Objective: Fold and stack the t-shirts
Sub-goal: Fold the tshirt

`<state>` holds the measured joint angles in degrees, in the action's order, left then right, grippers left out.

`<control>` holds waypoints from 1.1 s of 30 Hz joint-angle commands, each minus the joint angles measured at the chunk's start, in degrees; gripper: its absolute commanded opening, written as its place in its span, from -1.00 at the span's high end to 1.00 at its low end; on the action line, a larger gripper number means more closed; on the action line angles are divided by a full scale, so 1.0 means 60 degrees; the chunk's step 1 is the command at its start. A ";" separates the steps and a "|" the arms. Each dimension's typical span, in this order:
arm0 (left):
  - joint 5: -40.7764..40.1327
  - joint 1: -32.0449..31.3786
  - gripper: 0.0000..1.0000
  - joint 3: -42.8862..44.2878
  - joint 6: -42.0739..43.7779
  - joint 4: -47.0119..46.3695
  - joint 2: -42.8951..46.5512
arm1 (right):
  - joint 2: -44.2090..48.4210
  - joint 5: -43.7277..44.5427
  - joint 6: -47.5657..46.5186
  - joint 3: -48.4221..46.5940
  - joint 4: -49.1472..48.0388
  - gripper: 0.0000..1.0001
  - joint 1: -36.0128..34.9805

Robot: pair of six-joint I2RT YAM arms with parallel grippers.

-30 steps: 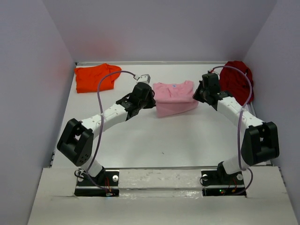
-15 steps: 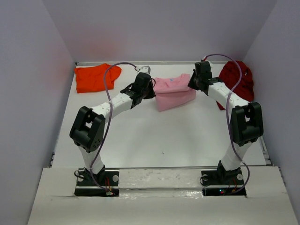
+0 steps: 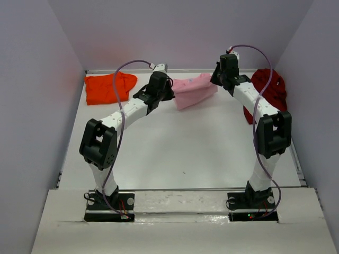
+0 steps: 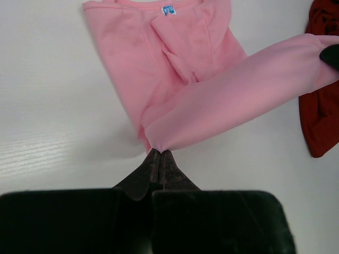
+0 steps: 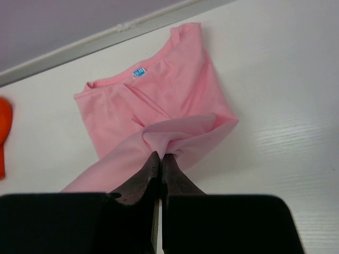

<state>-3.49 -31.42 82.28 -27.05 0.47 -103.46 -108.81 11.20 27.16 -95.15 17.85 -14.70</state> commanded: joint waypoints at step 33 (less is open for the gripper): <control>-0.1030 -0.2424 1.00 -0.3796 -0.1600 -0.0093 0.4411 | 0.7588 0.0110 0.0469 0.6294 0.0380 1.00 -0.0275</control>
<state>-6.31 -45.45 60.18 -34.70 0.99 -80.40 -66.70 10.76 29.41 -58.17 19.66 -15.86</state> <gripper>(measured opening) 0.010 0.033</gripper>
